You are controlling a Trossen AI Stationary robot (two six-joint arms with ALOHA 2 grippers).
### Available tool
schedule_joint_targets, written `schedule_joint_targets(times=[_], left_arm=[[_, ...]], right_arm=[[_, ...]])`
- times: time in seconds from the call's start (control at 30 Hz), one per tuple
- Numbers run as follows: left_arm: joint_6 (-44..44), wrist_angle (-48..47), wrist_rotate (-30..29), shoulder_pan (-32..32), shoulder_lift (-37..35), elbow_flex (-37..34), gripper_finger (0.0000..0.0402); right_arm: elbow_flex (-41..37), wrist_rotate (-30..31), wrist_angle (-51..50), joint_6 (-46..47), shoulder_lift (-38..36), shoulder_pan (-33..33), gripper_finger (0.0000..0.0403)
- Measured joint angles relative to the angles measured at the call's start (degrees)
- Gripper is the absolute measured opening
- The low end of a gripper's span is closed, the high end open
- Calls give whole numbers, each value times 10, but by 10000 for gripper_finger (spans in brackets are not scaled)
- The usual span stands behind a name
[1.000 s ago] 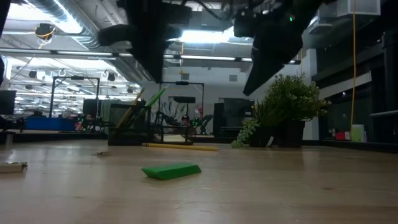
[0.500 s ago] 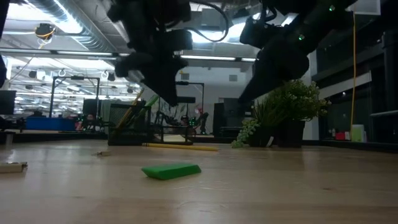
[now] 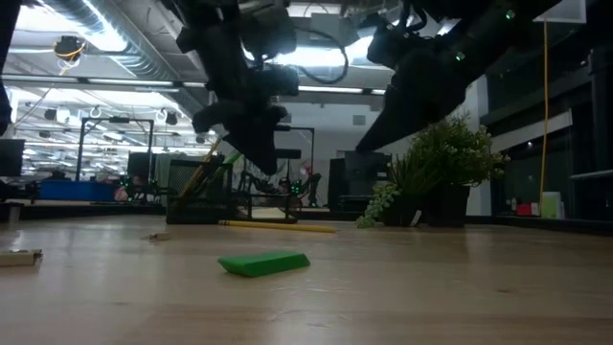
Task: Pick and place office supplies into organizer
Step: Put the yellow pencil into the desk organizer
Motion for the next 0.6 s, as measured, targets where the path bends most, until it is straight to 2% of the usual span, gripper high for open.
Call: schedule_joint_targets(times=[0.27, 0.6], left_arm=[[-1, -15, -9, 0, 62, -1, 92], [6, -21, -10, 30, 71, -1, 84]], right_arm=[[0, -32, 14, 27, 0, 1, 35], [0, -35, 16, 27, 0, 7, 35]])
